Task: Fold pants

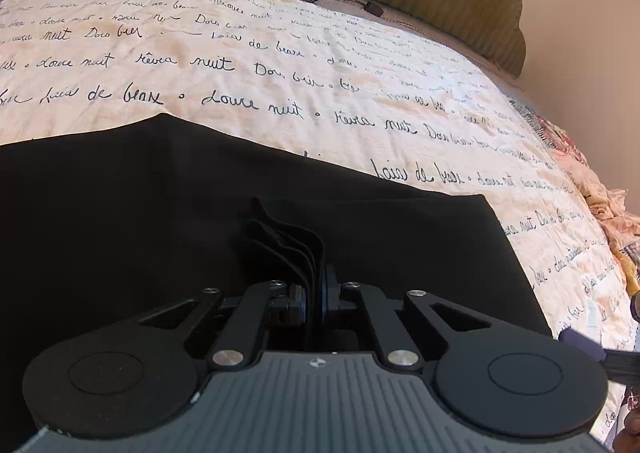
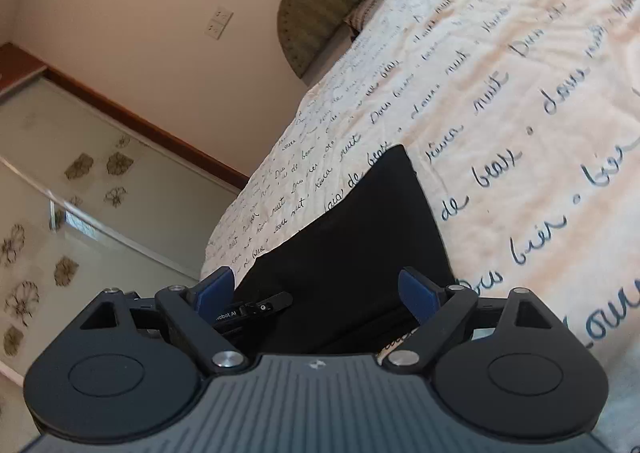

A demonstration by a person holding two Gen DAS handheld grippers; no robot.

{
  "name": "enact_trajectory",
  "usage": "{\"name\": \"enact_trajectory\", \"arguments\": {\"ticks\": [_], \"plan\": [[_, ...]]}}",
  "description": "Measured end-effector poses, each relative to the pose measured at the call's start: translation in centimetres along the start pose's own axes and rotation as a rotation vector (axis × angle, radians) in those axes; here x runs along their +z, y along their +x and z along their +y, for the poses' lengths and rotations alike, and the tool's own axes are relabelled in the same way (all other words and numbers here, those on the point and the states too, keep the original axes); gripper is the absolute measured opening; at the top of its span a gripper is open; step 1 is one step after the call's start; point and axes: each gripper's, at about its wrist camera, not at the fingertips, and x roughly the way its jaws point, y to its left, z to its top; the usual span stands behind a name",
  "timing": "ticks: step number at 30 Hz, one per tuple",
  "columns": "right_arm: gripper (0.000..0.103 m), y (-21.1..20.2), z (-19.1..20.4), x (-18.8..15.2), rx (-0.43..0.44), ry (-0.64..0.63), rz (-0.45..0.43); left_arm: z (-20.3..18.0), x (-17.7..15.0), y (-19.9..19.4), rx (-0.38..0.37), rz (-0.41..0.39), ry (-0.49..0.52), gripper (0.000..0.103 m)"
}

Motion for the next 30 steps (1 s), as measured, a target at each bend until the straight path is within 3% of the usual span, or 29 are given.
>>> {"name": "enact_trajectory", "arguments": {"ticks": [3, 13, 19, 22, 24, 30], "plan": [[0.09, -0.2, -1.2, 0.0, -0.008, 0.077, 0.012, 0.3, 0.0, 0.0, -0.011, -0.002, -0.009, 0.007], [0.09, 1.6, -1.7, 0.7, -0.077, 0.145, 0.059, 0.4, 0.3, -0.6, -0.03, -0.006, -0.004, 0.007], [0.09, 1.4, -1.1, 0.7, -0.067, 0.131, 0.079, 0.9, 1.1, -2.8, -0.06, -0.04, -0.007, 0.007], [0.09, 1.1, -0.8, 0.6, -0.035, 0.127, 0.083, 2.1, 1.1, -3.2, -0.015, -0.049, -0.011, 0.007], [0.09, 0.9, -0.2, 0.5, -0.023, 0.098, 0.098, 3.5, 0.6, -2.0, 0.027, -0.001, -0.04, 0.007], [0.09, 3.2, 2.4, 1.6, 0.013, 0.02, 0.11, 3.9, -0.1, -1.5, 0.028, -0.013, -0.045, 0.007]]}}
